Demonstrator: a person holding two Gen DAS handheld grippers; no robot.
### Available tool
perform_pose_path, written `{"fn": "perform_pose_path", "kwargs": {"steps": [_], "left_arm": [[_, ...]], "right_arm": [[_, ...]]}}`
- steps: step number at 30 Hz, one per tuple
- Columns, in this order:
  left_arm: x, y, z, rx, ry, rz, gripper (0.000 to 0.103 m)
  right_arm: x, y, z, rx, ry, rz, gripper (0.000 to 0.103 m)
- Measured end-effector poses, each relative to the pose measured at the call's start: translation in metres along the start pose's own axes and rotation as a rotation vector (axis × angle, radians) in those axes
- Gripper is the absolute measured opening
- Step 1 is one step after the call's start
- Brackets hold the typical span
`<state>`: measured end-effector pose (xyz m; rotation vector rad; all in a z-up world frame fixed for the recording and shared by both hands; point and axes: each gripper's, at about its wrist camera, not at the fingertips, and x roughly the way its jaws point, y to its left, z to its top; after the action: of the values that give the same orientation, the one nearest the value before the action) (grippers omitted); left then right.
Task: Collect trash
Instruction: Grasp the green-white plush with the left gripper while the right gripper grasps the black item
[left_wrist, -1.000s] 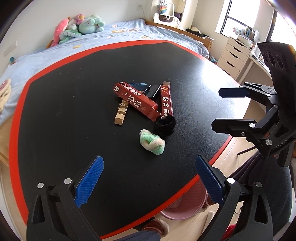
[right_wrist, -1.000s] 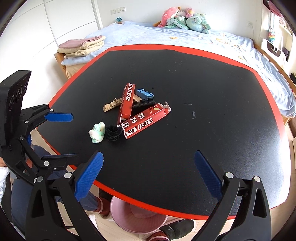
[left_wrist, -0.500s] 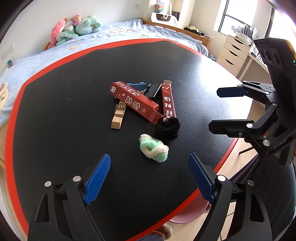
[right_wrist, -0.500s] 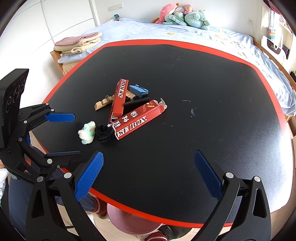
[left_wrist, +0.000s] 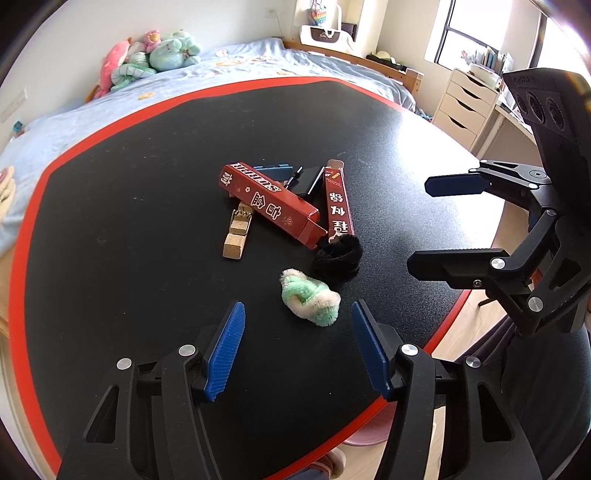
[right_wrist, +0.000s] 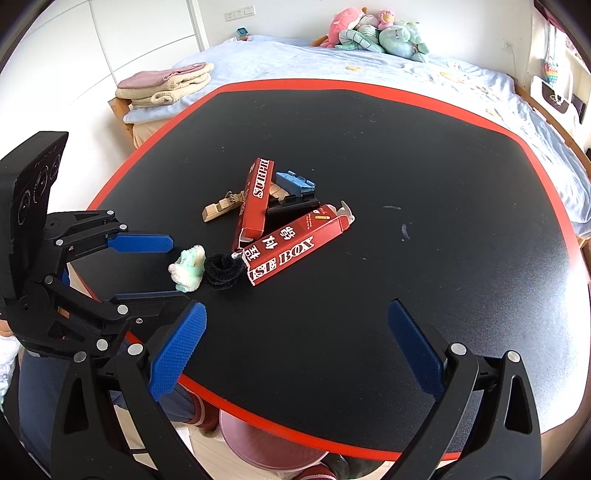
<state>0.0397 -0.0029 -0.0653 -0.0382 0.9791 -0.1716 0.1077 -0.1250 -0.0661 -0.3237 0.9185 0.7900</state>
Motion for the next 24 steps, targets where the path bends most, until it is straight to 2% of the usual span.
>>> {"fn": "perform_pose_path", "kwargs": {"steps": [7, 9, 13, 15, 24], "left_arm": [[0.0, 0.002, -0.001, 0.0, -0.005, -0.003, 0.053], [-0.001, 0.002, -0.001, 0.0, -0.007, -0.004, 0.052], [-0.001, 0.002, 0.0, 0.003, -0.008, -0.004, 0.05], [-0.001, 0.003, -0.001, 0.002, -0.008, -0.004, 0.048], [-0.002, 0.004, 0.0, 0.001, -0.011, -0.015, 0.04]], "right_arm": [[0.004, 0.01, 0.003, -0.016, -0.001, 0.057, 0.095], [0.007, 0.012, 0.004, -0.017, 0.005, 0.072, 0.083], [0.01, 0.016, 0.005, -0.019, 0.011, 0.103, 0.07], [0.011, 0.017, 0.006, -0.021, 0.013, 0.11, 0.061], [0.013, 0.024, 0.008, -0.027, 0.003, 0.161, 0.039]]}}
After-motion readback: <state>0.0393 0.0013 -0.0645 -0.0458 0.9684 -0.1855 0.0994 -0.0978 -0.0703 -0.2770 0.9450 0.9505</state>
